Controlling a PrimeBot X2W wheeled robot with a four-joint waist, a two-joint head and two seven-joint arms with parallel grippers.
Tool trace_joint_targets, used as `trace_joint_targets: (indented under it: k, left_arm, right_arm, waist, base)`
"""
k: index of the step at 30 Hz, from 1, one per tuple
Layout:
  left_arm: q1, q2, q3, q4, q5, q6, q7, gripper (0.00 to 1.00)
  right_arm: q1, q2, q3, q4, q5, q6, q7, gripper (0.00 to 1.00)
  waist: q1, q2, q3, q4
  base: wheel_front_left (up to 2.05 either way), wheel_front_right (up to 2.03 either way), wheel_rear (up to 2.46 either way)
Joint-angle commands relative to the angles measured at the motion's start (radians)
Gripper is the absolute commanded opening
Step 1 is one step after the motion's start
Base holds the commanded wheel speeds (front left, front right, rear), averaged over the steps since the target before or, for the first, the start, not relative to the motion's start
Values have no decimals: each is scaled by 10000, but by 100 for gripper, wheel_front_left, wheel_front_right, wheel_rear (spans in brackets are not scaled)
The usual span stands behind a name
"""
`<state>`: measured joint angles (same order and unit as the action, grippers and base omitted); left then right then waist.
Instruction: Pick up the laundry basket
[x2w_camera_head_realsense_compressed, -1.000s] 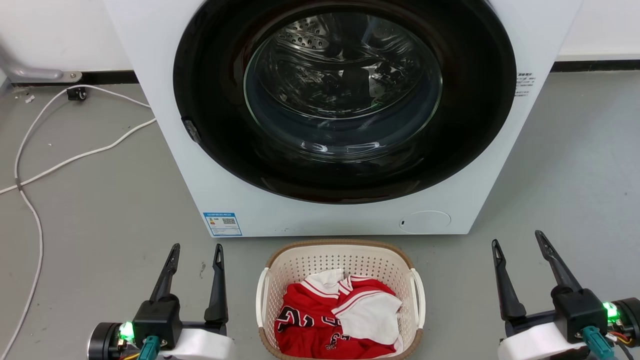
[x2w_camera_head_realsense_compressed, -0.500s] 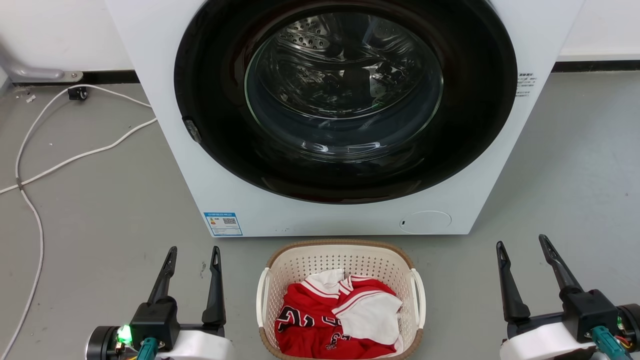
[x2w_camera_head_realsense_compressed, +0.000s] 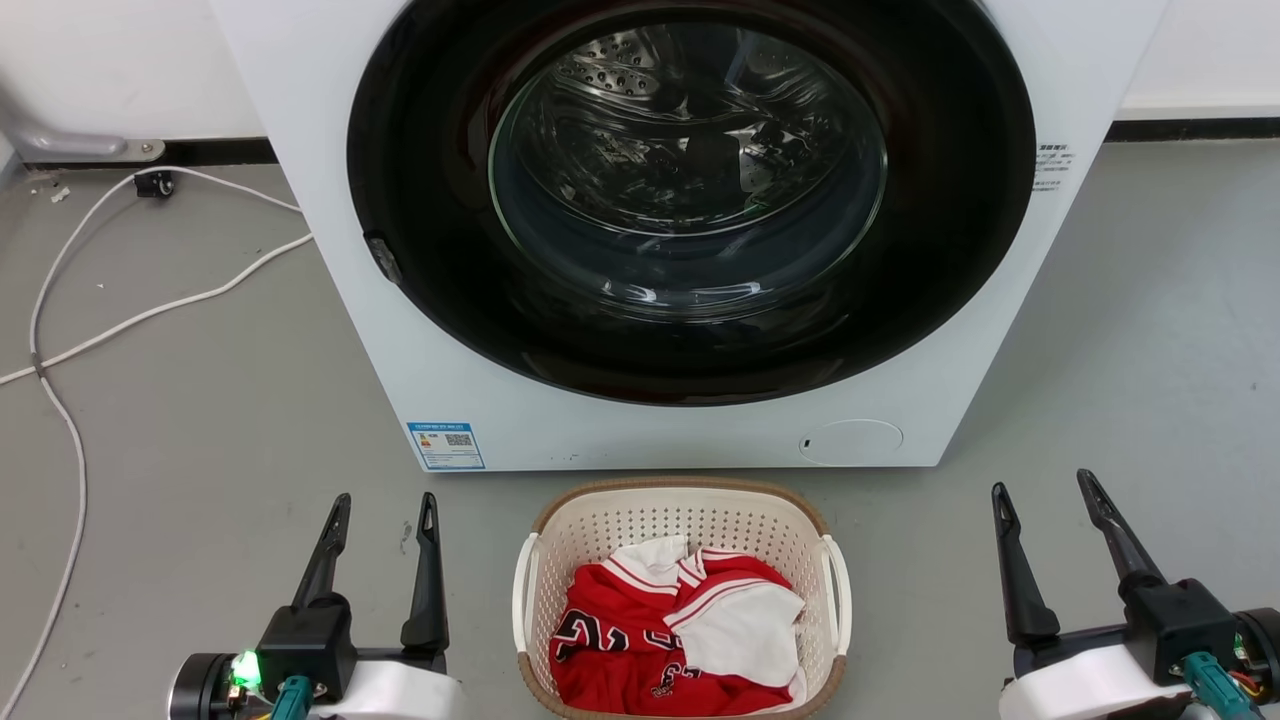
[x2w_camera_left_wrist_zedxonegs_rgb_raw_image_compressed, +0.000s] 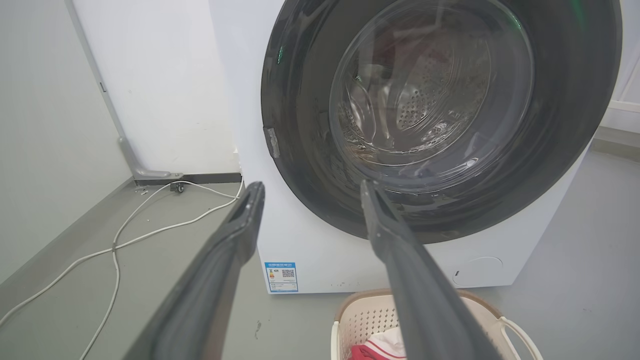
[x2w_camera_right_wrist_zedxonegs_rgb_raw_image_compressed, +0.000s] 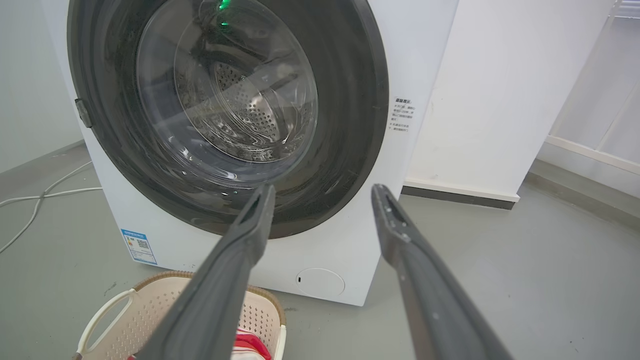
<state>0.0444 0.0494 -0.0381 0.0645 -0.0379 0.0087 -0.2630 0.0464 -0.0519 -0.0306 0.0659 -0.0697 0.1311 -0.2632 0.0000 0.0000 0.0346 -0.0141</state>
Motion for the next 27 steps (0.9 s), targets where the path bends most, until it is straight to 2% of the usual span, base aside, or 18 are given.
trace_joint_targets:
  k: [1,7,12,18,19,27]
  left_arm:
    - [8,16,29,-40,26,27,-26,100]
    - [-464,15,29,31,-117,-46,-28,100]
    - [-1312,16,11,496,2,-228,-26,100]
    - [-2756,22,8,1616,155,-425,-28,100]
    - [-3470,39,-31,2307,225,-523,-28,100]
    - [-5155,158,19,4313,171,-761,-26,100]
  right_arm:
    - [-21,31,-6,-27,17,-7,-24,100]
    - [-394,31,49,-110,-41,-7,-24,100]
    - [-1045,32,254,11,-222,-7,-24,100]
    - [-2288,29,352,894,-464,-7,-24,100]
    - [-2951,25,377,1501,-652,-8,-24,100]
    - [-4480,22,277,2725,-1108,-7,-23,100]
  waist:
    - [0,0,31,-3]
    - [0,0,433,-22]
    - [0,0,1276,-17]
    - [0,0,2729,-12]
    - [0,0,3468,-9]
    - [0,0,5228,35]
  base:
    - [0,0,0]
    - [0,0,0]
    - [0,0,0]
    - [0,0,0]
    - [0,0,0]
    - [0,0,0]
